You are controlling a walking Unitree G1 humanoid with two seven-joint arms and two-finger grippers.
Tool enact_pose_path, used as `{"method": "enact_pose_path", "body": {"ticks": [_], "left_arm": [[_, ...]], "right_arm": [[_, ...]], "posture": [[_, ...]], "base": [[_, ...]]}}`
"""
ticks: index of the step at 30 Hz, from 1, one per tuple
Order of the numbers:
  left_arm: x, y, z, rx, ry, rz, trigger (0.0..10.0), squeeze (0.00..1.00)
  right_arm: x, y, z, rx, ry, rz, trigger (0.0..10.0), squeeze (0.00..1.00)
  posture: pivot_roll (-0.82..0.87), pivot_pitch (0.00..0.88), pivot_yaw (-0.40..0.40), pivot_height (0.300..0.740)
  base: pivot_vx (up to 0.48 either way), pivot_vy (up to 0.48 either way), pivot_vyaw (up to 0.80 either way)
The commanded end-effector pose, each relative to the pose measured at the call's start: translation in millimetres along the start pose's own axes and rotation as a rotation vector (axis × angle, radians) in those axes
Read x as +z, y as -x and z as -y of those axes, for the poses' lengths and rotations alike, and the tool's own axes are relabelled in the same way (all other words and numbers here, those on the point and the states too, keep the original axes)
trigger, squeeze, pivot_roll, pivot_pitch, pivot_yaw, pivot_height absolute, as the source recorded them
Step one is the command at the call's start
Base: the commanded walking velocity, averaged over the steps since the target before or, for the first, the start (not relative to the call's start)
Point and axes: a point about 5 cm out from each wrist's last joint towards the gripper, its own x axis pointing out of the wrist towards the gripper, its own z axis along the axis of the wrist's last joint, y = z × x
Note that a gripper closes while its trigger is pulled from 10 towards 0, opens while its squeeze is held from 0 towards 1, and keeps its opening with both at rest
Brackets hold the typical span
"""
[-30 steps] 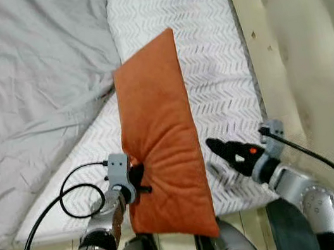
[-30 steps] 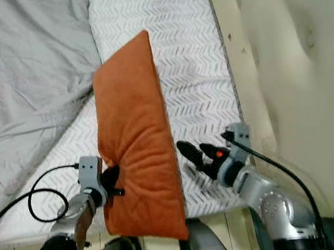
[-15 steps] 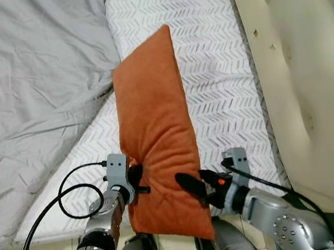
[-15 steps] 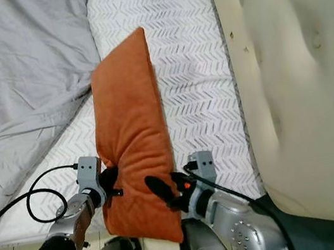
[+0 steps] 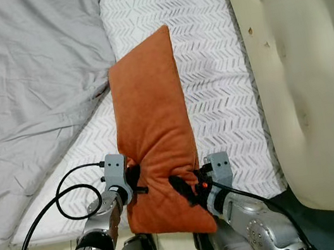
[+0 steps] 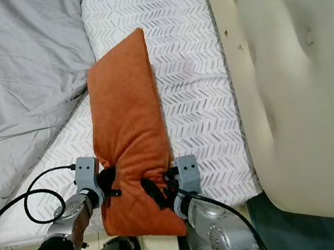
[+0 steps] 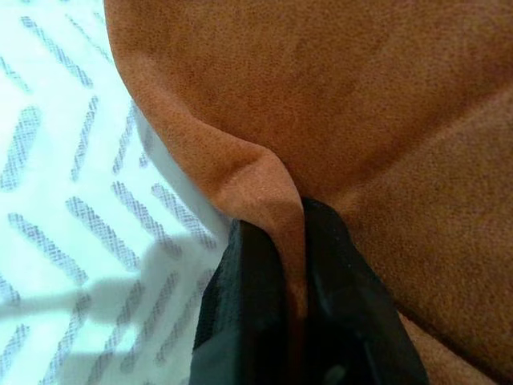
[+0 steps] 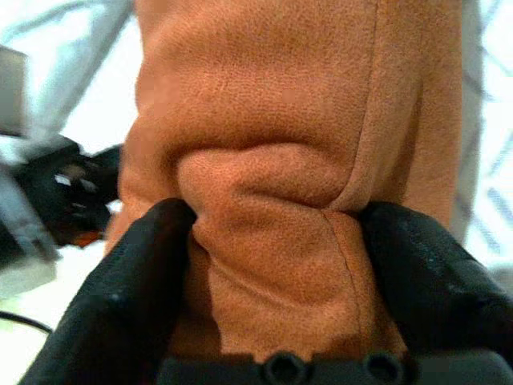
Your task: Clean up the room
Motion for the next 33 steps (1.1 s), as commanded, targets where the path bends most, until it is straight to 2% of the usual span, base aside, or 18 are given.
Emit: {"method": "enact_pose_path", "body": {"ticks": [1, 9, 24, 25, 27, 28, 33], "left_arm": [[-34.7, 10.7, -2.9, 0.042, 0.032, -0.138, 10.0, 0.0], [-27.0, 8.3, -5.1, 0.048, 0.028, -0.119, 10.0, 0.0], [-15.1, 4.3, -2.5, 0.019, -0.022, -0.074, 10.0, 0.0], [-15.5, 4.3, -1.8, 0.018, -0.023, -0.073, 10.0, 0.55], [-15.7, 4.3, -1.5, 0.017, -0.023, -0.072, 10.0, 0.55], [-15.6, 4.4, -1.3, 0.016, -0.02, -0.067, 10.0, 1.0], [-12.7, 4.1, -2.0, 0.015, -0.013, -0.049, 10.0, 1.0]], "right_arm": [[-44.1, -0.7, -6.8, -0.008, -0.02, -0.178, 0.0, 0.0], [-56.5, -0.3, -1.5, -0.031, -0.047, -0.201, 0.0, 0.0], [-53.4, 3.6, 22.7, -0.12, -0.078, -0.156, 0.0, 0.0], [-52.8, 4.0, 24.9, -0.13, -0.082, -0.15, 0.0, 0.0], [-52.4, 4.2, 26.1, -0.135, -0.085, -0.147, 0.0, 0.0], [-51.9, 4.3, 27.6, -0.138, -0.084, -0.146, 0.0, 0.0], [-50.3, 3.6, 33.1, -0.151, -0.076, -0.144, 0.0, 0.0]], "posture": [[-0.2, 0.602, -0.063, 0.74], [-0.19, 0.585, -0.061, 0.74], [-0.17, 0.542, -0.051, 0.74], [-0.17, 0.538, -0.05, 0.74], [-0.17, 0.538, -0.05, 0.74], [-0.17, 0.535, -0.052, 0.74], [-0.17, 0.523, -0.051, 0.74]], "base": [[0.0, 0.0, 0.0], [0.0, 0.0, 0.0], [0.0, 0.0, 0.0], [0.0, 0.0, 0.0], [0.0, 0.0, 0.0], [0.0, 0.0, 0.0], [0.0, 0.0, 0.0]]}}
